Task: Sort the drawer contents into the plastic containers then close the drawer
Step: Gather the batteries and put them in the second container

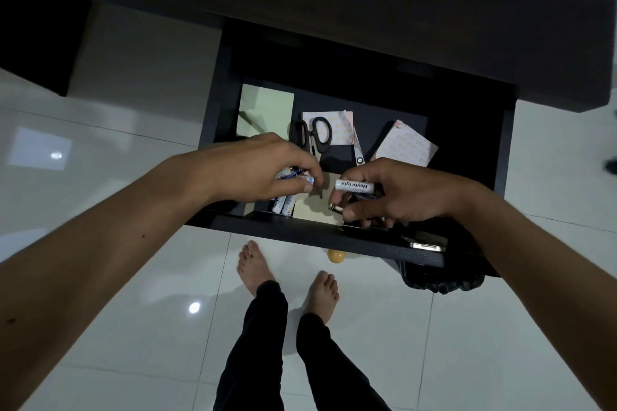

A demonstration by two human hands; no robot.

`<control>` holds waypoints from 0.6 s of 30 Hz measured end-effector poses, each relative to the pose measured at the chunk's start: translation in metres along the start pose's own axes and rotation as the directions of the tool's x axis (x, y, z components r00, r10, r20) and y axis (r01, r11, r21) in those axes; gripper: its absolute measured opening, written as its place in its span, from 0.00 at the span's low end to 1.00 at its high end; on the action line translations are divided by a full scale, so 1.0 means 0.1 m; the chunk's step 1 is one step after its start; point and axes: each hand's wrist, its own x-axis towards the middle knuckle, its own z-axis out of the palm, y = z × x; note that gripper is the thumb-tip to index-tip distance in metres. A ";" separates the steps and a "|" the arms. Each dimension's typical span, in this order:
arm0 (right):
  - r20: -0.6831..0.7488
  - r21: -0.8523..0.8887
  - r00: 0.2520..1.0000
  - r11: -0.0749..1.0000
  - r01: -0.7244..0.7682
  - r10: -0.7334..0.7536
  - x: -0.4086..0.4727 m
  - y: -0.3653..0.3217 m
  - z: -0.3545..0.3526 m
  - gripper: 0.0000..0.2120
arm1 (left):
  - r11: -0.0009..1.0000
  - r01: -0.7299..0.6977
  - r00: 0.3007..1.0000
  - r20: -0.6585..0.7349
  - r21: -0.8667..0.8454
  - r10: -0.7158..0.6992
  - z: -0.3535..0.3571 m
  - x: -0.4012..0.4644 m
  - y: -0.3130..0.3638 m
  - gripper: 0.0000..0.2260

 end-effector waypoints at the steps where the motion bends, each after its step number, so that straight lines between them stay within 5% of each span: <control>1: -0.009 0.033 1.000 0.999 0.017 -0.017 -0.03 0.02 -0.01 0.10 | 1.000 0.002 1.000 0.011 0.029 -0.002 0.00 0.00 0.00 0.07; 4: -0.035 0.129 0.998 0.990 0.052 -0.048 -0.13 0.03 -0.02 0.16 | 0.997 0.012 1.000 0.019 0.079 -0.013 0.00 0.01 0.01 0.02; 12: -0.070 0.420 0.995 0.903 0.088 -0.065 -0.23 0.06 0.01 0.10 | 0.988 0.091 0.995 0.029 0.128 -0.096 0.01 0.01 -0.01 0.09; 18: 0.008 0.586 1.000 0.810 0.018 -0.029 -0.16 0.12 0.01 0.17 | 0.948 0.223 0.970 0.044 0.225 -0.239 0.04 0.00 -0.03 0.14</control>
